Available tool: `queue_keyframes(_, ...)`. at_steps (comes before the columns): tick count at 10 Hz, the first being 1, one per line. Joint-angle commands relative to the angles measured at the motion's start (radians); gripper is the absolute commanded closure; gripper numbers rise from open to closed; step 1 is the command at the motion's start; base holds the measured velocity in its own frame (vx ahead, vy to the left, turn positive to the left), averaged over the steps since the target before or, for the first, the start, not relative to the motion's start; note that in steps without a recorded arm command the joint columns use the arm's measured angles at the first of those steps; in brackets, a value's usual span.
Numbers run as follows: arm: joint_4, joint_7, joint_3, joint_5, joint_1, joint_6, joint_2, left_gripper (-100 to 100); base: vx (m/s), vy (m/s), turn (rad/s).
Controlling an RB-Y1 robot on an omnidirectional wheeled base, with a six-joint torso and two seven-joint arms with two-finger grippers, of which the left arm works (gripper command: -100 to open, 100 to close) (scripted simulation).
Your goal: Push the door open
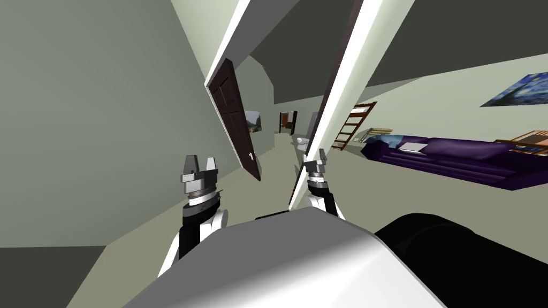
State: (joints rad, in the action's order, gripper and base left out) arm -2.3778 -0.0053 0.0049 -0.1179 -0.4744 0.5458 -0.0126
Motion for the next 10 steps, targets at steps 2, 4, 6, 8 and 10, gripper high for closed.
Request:
queue_keyframes(2,0.04,-0.001,0.001,0.003,0.015,0.006,0.011,-100,0.094,0.103,-0.034)
queue_keyframes(4,0.08,-0.001,0.002,0.005,0.029,0.011,0.02,-100,0.029,0.209,-0.086)
queue_keyframes(6,0.132,-0.002,0.003,0.008,0.048,0.018,0.03,-100,0.059,0.151,-0.092)
queue_keyframes(8,0.17,-0.002,0.003,0.011,0.062,0.024,0.037,-100,0.055,0.111,-0.077)
queue_keyframes(10,0.216,-0.003,0.004,0.014,0.078,0.03,0.044,-100,0.073,0.09,-0.088)
